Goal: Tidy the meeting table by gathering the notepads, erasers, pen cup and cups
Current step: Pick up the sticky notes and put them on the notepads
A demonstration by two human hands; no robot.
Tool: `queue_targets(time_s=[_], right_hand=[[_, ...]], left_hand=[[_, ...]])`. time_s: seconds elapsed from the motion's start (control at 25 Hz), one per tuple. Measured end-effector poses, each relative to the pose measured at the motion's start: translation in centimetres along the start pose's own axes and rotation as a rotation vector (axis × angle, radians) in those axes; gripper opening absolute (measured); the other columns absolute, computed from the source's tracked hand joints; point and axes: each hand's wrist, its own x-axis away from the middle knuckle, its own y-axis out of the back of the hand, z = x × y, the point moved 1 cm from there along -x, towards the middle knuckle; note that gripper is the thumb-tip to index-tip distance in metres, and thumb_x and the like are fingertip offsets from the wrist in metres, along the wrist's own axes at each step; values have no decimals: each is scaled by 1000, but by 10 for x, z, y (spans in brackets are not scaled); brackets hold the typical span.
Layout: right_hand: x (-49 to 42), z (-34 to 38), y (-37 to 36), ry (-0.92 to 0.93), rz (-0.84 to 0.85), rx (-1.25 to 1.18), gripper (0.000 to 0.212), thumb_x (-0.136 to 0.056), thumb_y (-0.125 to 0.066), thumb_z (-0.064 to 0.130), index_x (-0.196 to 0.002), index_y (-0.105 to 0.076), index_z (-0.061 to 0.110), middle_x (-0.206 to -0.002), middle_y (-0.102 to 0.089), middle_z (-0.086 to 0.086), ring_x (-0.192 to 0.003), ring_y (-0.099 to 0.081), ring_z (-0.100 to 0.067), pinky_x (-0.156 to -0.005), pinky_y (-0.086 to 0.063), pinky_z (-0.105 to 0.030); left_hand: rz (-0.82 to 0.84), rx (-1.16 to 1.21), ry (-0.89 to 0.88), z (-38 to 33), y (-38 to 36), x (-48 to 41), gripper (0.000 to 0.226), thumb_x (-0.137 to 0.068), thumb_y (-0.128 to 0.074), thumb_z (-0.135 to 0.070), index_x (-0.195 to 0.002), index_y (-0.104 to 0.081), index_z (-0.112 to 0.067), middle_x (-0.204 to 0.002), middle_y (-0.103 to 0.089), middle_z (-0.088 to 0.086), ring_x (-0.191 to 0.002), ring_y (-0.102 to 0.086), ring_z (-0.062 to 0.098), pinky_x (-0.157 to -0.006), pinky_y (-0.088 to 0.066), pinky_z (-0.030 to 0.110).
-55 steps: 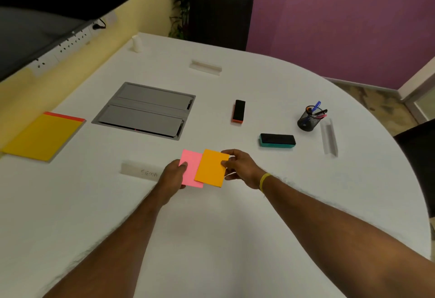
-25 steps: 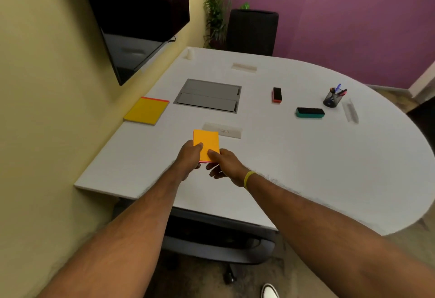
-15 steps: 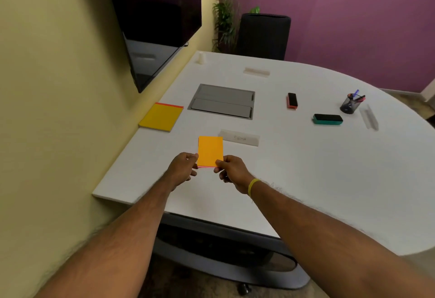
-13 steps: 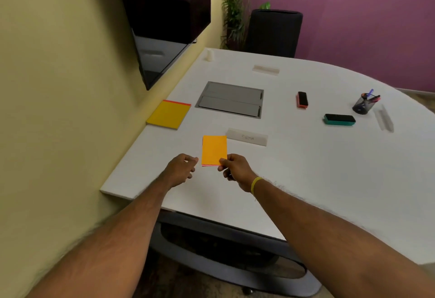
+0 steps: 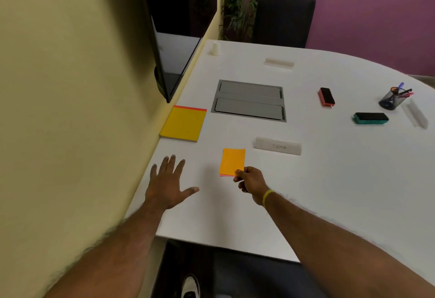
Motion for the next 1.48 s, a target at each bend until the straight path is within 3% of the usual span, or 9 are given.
queue_targets(time_s=[0.16, 0.64, 0.92, 1.16, 1.32, 1.48], right_hand=[[-33, 6, -44, -56, -41, -12, 14, -100, -54, 14, -101, -60, 1, -76, -66, -9, -54, -51, -16, -51, -41, -26], [-170, 54, -157, -91, -6, 40, 15, -102, -51, 15, -103, -59, 2, -78, -65, -9, -57, -51, -17, -54, -42, -27], [-250, 106, -206, -49, -9, -50, 26, -102, -52, 21, -79, -52, 9, -78, -64, -12, -55, -50, -19, -50, -43, -28], [-256, 81, -192, -45, -12, 212, 36, -100, -53, 35, -112, -60, 1, -94, -65, -14, -67, -59, -19, -70, -53, -35], [-218, 49, -151, -2, 14, 380, 43, -96, -59, 40, -127, -53, 10, -108, -68, -13, -79, -65, -20, -69, -53, -28], [-170, 23, -92, 19, -16, 634, 57, -93, -61, 47, -137, -47, 15, -117, -65, -9, -107, -61, -24, -94, -48, -33]], left_hand=[[-54, -85, -81, 38, -3, -40, 113, -67, -8, -95, -156, 3, -26, -163, 14, 6, -151, 14, 27, -117, 8, 56], [-27, -5, -69, 90, -62, -117, 110, -70, -9, -94, -155, -5, -24, -164, 6, 8, -152, 6, 28, -119, -1, 57], [-19, -62, -81, 88, -87, -134, 109, -68, 2, -95, -151, 17, -27, -160, 28, 6, -147, 28, 26, -119, 9, 56], [26, -80, -110, 91, -95, -135, 109, -67, 3, -95, -151, 18, -27, -158, 32, 6, -145, 33, 26, -117, 14, 56], [7, -63, -120, 86, -88, -133, 109, -69, -3, -94, -154, 8, -26, -161, 24, 6, -148, 23, 28, -118, 10, 57], [-7, -43, -143, 66, -71, -129, 112, -67, -2, -96, -154, 6, -26, -162, 19, 6, -149, 18, 30, -118, 6, 59]])
